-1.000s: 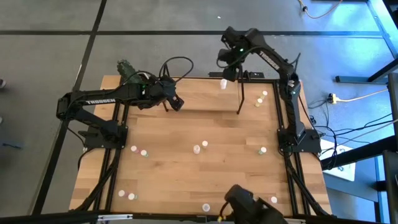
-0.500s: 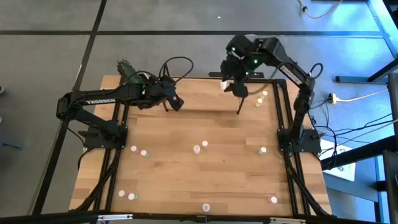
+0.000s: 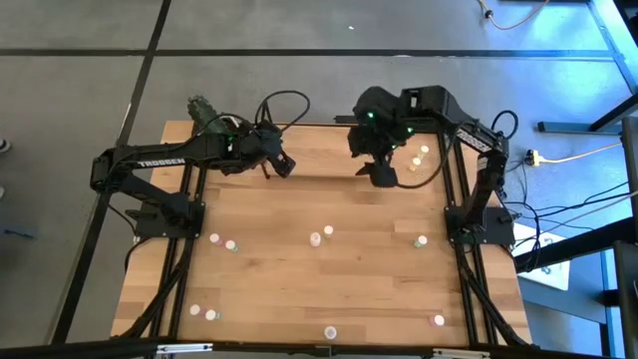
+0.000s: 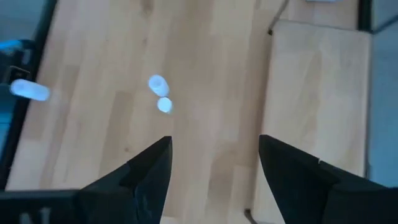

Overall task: Pick and place medicine bottles onto shelf by color
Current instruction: Put the top left blue pill bottle on the shelf

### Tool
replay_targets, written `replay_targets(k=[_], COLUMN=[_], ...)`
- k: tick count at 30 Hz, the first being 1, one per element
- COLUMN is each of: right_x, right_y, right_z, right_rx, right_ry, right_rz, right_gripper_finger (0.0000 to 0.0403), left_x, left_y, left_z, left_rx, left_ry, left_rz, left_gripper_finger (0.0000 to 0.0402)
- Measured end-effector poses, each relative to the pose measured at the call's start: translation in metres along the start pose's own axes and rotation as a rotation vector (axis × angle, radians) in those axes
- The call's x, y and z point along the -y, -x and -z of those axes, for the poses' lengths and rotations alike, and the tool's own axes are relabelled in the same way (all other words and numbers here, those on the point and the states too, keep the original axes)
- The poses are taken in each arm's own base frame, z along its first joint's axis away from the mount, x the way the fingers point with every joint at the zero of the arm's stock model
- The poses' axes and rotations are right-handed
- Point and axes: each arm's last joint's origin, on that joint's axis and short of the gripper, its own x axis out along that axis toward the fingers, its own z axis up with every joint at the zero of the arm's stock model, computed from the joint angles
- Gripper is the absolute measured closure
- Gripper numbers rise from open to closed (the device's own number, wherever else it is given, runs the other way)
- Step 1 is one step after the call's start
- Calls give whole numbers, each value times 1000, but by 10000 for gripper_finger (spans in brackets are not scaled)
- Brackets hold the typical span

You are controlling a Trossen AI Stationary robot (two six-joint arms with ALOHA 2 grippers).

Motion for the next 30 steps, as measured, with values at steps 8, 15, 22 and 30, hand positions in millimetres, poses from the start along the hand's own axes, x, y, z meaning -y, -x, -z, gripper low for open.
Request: replay_targets(k=[8,15,22,30], right_x=[-30,-62,-74,-73], right_y=[-4,-18,-48,-73], right_z=[21,39,47,51], right_rx=[-102,-68,14,22], right_ry=[-154,-143,-37,38], right_rz=[49,173,156,153], right_gripper_finger=[162,162,162,162], left_x=[15,32,51,62], left_y=[20,67,104,132], left_z=[11,26,46,63], left_rx=[-121,-60,-41,-104], left_ry=[-104,-251,-276,-181], left_rz=[305,479,610,661], left_gripper_finger=[401,401,401,401])
